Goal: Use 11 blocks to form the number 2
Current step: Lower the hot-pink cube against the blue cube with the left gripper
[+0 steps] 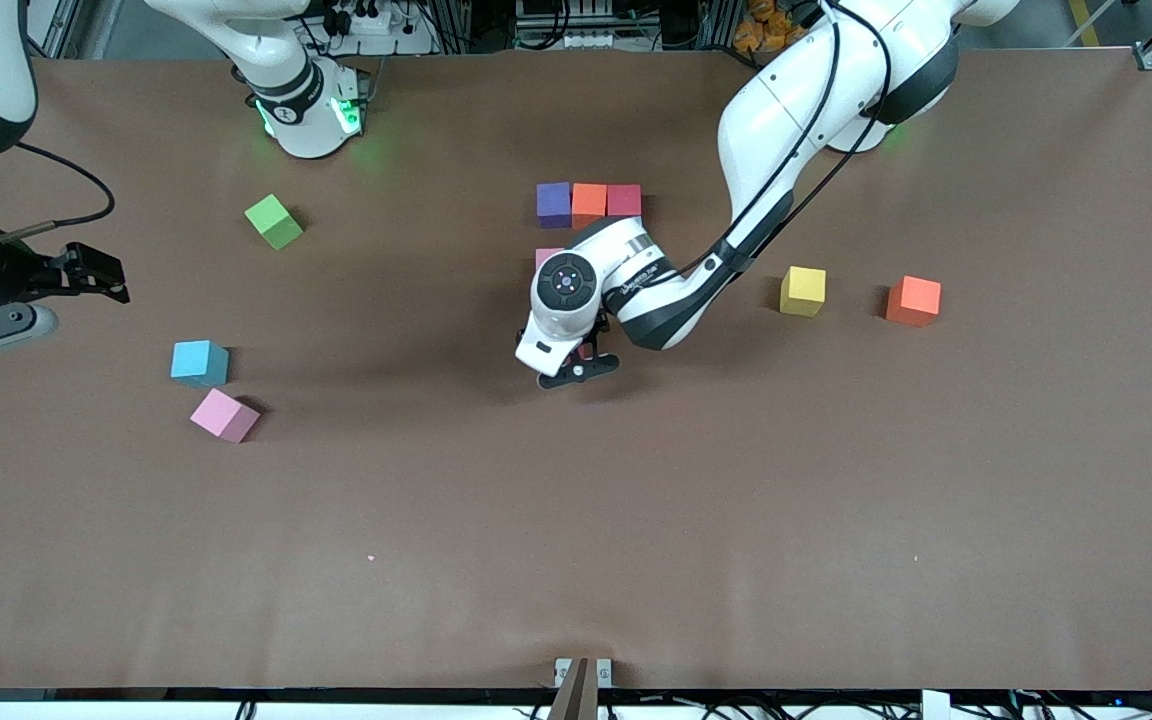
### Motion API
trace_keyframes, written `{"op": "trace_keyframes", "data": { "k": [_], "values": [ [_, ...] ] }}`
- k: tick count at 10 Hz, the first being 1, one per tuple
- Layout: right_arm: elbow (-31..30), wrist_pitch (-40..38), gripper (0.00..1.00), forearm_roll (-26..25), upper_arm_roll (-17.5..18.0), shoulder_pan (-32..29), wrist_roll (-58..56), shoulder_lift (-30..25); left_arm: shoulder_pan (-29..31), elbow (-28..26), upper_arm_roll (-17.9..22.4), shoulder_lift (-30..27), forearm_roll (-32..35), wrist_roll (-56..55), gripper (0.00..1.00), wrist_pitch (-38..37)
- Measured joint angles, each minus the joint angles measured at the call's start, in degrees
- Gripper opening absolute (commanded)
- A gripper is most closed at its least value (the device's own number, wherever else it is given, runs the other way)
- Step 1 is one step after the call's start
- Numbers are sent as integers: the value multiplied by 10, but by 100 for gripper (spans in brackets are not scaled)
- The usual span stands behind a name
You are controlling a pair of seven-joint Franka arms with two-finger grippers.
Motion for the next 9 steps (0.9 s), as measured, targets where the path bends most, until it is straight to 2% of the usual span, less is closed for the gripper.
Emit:
{"op": "trace_keyframes", "data": {
  "k": [3,6,9],
  "values": [
    [0,-1,100,-1,1,0,-5,0,1,10,0,-7,0,-1,100,1],
    [0,-2,100,-2,11,-27,-44,3,3,13,0,-28,0,-2,100,-18],
    [0,0,100,-2,14,-43,-56,8,28,15,1,-62,-1,-8,100,-79]
  ]
}}
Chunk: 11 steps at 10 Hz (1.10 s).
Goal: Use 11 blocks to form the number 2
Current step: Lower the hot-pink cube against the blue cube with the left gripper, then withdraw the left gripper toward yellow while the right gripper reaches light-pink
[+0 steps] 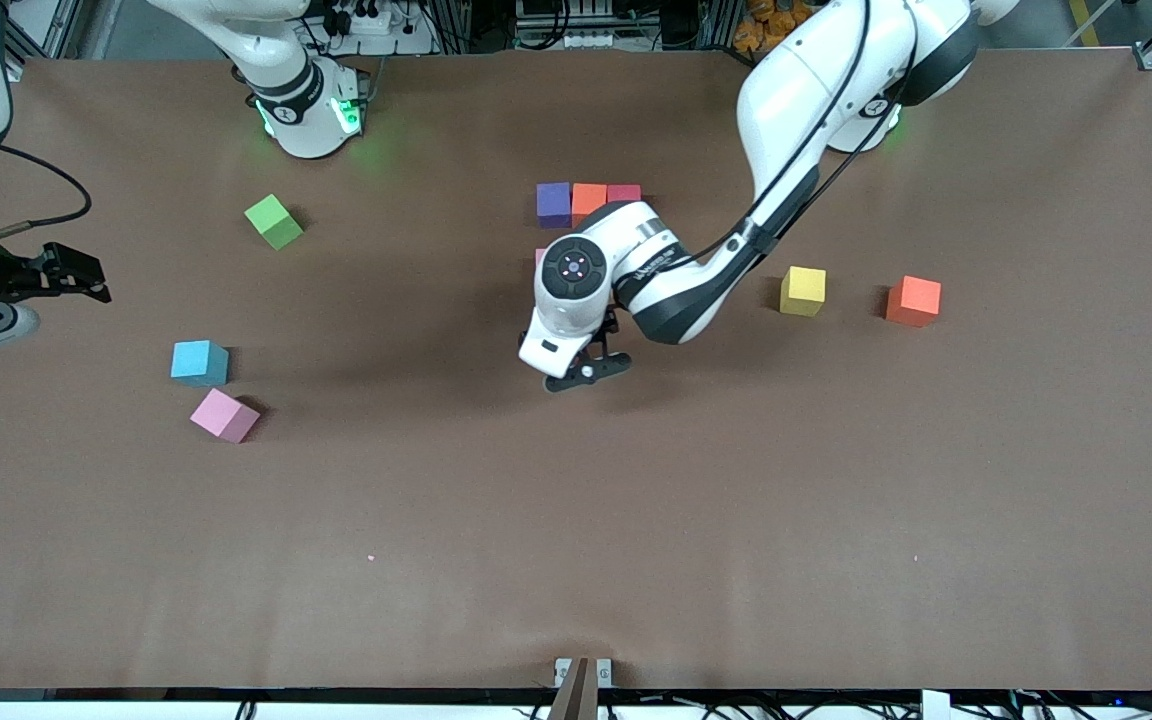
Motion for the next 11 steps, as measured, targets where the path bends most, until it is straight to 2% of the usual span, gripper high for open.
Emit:
{"op": "trace_keyframes", "data": {
  "k": [3,7,9,11],
  "values": [
    [0,-28,100,0,10,-4,-46,5,55,-18,-8,-32,-1,0,100,-54],
    [-36,-44,100,-9,49,0,-85,29,157,-163,-44,-107,-1,39,100,-56],
    [-78,10,100,-51,59,8,-107,41,233,-229,-82,-141,-1,72,100,-56],
    [-133,95,100,-73,59,9,-140,46,324,-282,-126,-159,-1,113,100,-54]
  ]
}}
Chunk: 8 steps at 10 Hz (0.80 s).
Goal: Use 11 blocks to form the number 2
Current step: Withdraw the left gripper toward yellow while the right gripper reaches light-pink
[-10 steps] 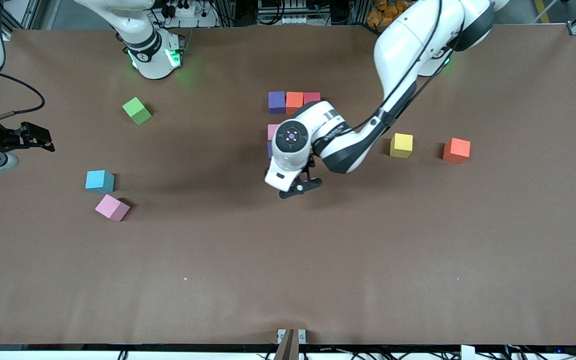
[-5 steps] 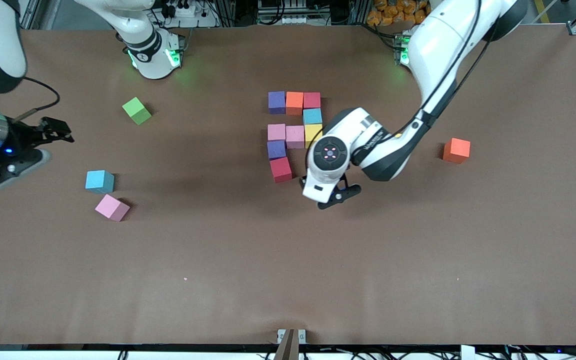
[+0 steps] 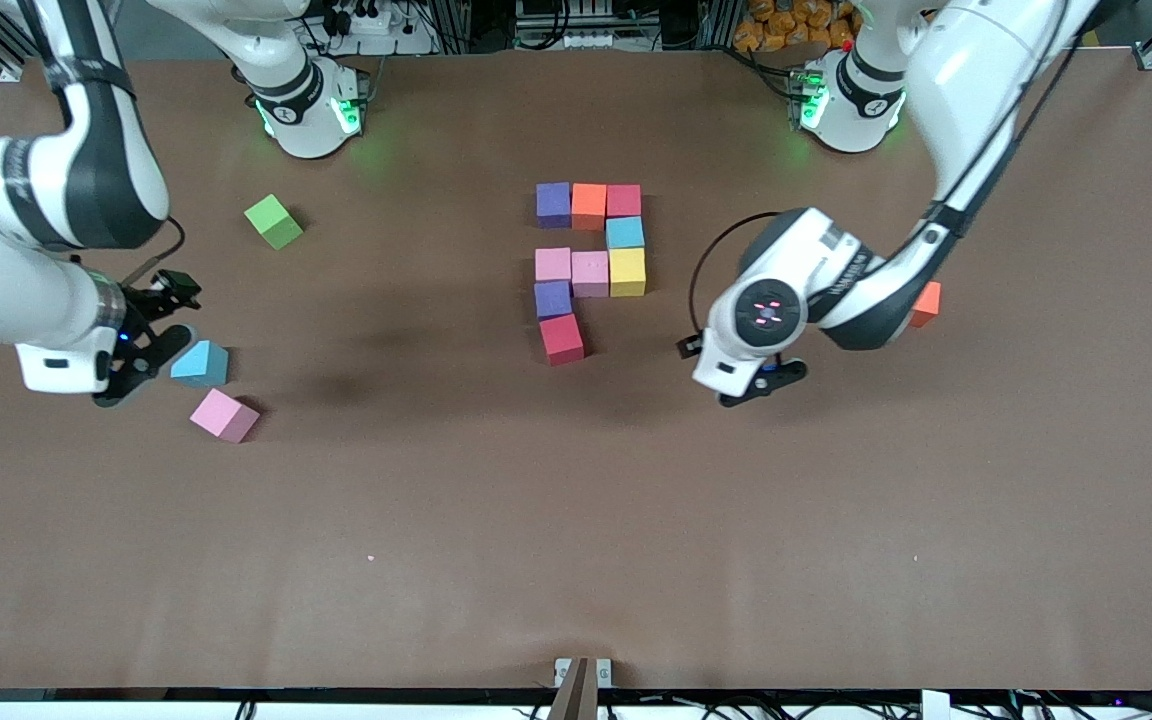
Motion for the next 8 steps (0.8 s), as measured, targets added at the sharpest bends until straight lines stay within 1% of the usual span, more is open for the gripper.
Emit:
{"op": "trace_keyframes", "data": {
  "k": [1,2,3,5,8],
  "values": [
    [-29,49,100,-13,-1,-1,-11,3,40,-25,-18,-5,0,23,100,1],
    [-53,92,100,-23,-3,-2,-15,8,65,-48,-27,-10,0,43,100,1],
    [-67,128,100,-36,-5,-2,-18,17,77,-71,-31,-17,0,61,100,2],
    [-77,192,100,-60,-8,-13,-25,50,84,-114,-33,-30,0,92,100,3],
    [-77,270,100,-64,-28,-21,-45,98,98,-165,-33,-50,0,166,100,5]
  ]
}}
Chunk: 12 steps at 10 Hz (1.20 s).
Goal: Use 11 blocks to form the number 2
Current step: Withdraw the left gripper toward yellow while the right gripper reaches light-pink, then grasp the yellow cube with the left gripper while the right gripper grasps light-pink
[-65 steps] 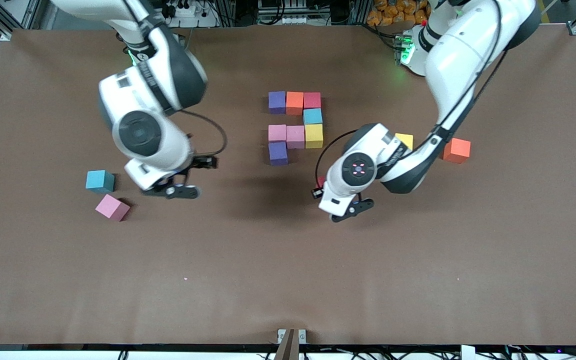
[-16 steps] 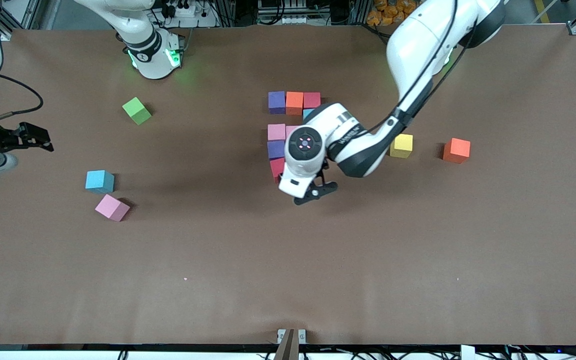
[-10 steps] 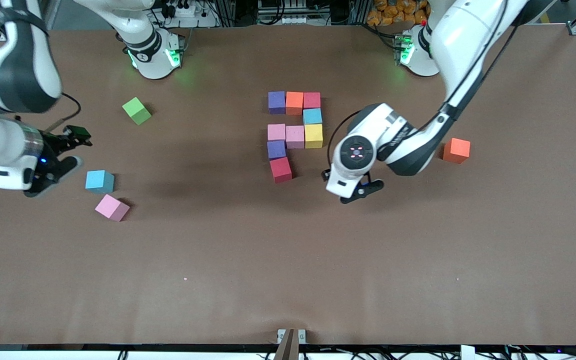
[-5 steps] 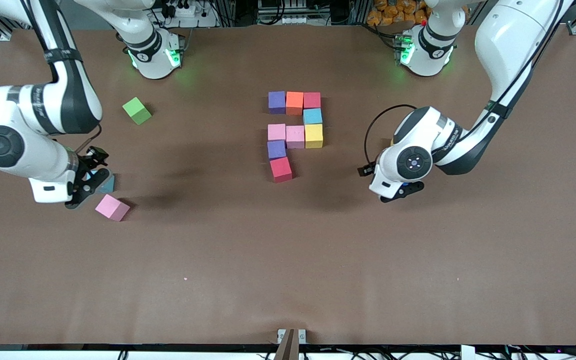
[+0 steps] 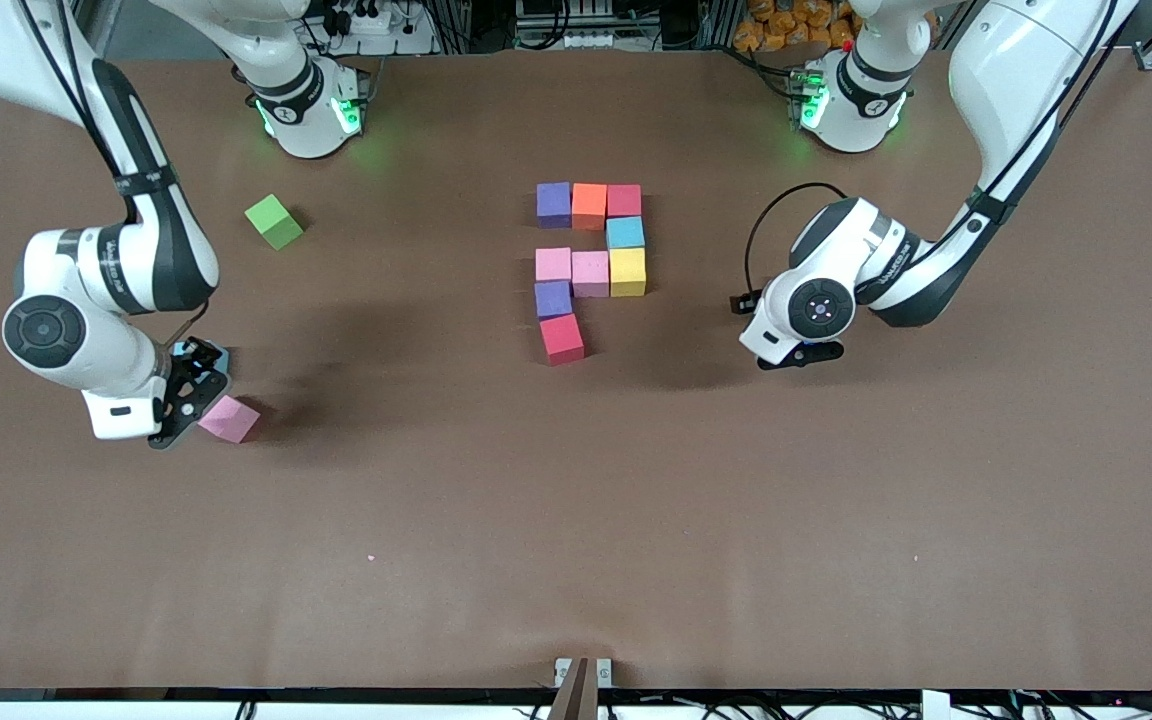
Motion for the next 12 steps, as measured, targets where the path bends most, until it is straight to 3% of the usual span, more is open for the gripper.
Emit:
{"op": "trace_keyframes", "data": {
  "k": [6,12],
  "values": [
    [1,56,100,0,-8,0,0,49,39,-28,1,-18,3,102,100,1],
    [1,82,100,11,-20,0,0,83,62,-33,2,6,24,143,100,28]
  ]
}}
